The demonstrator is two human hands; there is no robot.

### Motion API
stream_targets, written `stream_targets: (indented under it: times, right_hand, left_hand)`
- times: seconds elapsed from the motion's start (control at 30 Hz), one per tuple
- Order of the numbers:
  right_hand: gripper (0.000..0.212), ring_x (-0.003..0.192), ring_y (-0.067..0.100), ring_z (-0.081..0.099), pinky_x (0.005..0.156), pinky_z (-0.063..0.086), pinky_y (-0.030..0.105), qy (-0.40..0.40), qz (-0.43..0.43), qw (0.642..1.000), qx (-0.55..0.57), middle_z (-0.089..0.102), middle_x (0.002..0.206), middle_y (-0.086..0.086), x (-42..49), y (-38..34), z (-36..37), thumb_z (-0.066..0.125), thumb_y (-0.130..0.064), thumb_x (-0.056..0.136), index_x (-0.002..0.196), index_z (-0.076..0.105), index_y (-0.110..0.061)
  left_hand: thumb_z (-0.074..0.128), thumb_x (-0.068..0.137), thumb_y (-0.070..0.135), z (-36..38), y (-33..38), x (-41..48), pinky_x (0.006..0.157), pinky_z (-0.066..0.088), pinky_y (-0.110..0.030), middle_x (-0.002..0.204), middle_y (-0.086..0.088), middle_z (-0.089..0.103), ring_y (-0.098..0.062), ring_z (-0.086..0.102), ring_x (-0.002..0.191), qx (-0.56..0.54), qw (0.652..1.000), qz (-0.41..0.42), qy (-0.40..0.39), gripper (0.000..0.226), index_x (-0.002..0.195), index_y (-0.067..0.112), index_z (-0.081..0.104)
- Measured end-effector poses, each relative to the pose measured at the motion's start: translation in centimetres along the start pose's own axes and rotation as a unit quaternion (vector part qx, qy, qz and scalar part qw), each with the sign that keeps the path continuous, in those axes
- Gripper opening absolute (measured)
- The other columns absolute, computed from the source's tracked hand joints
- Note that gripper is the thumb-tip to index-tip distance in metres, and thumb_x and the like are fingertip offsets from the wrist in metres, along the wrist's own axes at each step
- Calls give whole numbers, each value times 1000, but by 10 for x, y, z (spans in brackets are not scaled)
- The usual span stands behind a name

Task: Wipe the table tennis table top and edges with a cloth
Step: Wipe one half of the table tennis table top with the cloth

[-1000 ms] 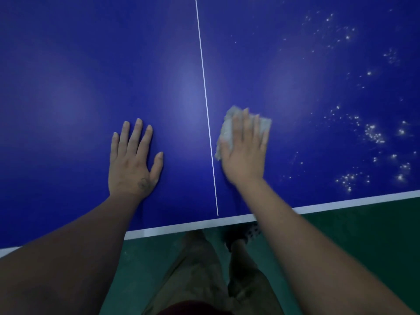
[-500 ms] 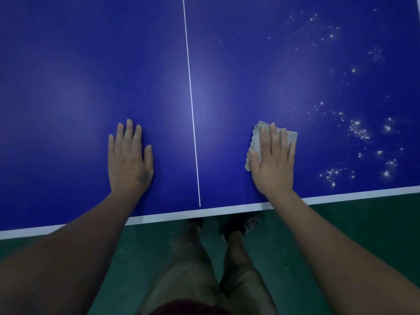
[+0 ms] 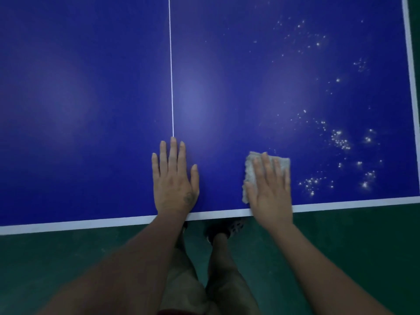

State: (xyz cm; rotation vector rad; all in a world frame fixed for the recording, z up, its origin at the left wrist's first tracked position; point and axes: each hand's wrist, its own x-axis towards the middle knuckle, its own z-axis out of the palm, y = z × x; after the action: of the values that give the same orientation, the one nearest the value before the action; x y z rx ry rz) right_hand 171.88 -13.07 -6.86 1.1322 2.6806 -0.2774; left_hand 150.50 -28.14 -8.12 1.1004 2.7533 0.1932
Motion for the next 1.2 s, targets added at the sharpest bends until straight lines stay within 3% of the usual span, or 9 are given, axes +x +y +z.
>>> stream_targets:
  times: [0.17, 0.33, 0.47, 0.63, 0.73, 0.83, 1.03, 1.1, 1.2]
  right_hand:
    - [72, 166, 29, -11, 131, 6, 63, -6, 74, 997, 10, -8, 180, 5, 14, -5, -6, 12, -55, 111, 172, -3, -18]
    - [70, 166, 32, -2, 131, 9, 62, 16, -96, 995, -6, 0, 180, 7, 55, -54, -7, 29, -50, 114, 172, 5, -17]
    - [66, 166, 28, 3, 131, 12, 59, 36, -188, 982, -9, 7, 180, 3, 116, -34, -18, 28, -49, 114, 172, 14, -21]
    - [66, 166, 29, 0, 133, 2, 58, 52, -1, 998, 22, 4, 180, 4, 187, 26, -44, 21, -50, 114, 172, 6, -23]
    - [69, 166, 31, -1, 132, 2, 61, 61, 99, 992, 54, 4, 180, 6, 193, 20, -48, 17, -51, 112, 172, 5, -19]
    - [69, 166, 33, 1, 131, 6, 62, 67, 67, 994, 48, 3, 180, 8, 170, -22, -39, 20, -49, 113, 172, 5, -18]
    - [66, 166, 29, 2, 131, 12, 60, 36, -192, 981, -2, 5, 180, 5, 103, -37, -20, 27, -48, 115, 172, 12, -19]
    - [64, 166, 31, 8, 130, 16, 62, 53, -187, 981, -8, 12, 179, 5, 119, -5, -24, 30, -45, 114, 171, 17, -19]
    - [65, 165, 31, 8, 132, 8, 61, 56, -38, 998, 11, 11, 179, 6, 155, 48, -41, 29, -44, 113, 172, 10, -25]
  left_hand:
    - [34, 112, 45, 2, 2, 1, 136, 9, -53, 182, -6, 9, -28, 1, 169, -5, 1000, -9, 5, 69, 172, 12, 22]
    - [39, 111, 43, 4, 2, 1, 136, 10, -54, 181, -8, 14, -28, 4, 169, -11, 1000, -11, 20, 69, 171, 11, 27]
    - [40, 110, 42, 4, 2, 0, 136, 11, -54, 181, -8, 15, -28, 4, 169, -5, 1000, -12, 17, 69, 170, 11, 28]
    - [40, 109, 42, 4, 3, 1, 136, 9, -54, 181, -7, 14, -28, 2, 169, -2, 1000, -17, 10, 70, 171, 13, 25]
    - [40, 109, 42, 3, 4, 1, 136, 9, -54, 181, -7, 15, -28, 2, 169, -6, 1000, -16, 9, 70, 171, 13, 26]
    - [41, 109, 41, 3, 4, 2, 136, 9, -54, 180, -7, 17, -28, 3, 169, -7, 1000, -16, 13, 69, 171, 13, 27]
    - [43, 109, 39, 2, 4, 1, 136, 12, -55, 180, -9, 20, -28, 7, 168, -12, 1000, -13, 25, 68, 170, 11, 30]
    - [42, 109, 39, 2, 5, 1, 136, 12, -55, 180, -8, 19, -28, 6, 169, -9, 1000, -15, 24, 68, 170, 11, 29]
    - [42, 109, 40, 2, 5, 1, 136, 12, -55, 180, -8, 18, -28, 5, 169, -9, 999, -18, 25, 68, 170, 11, 30]
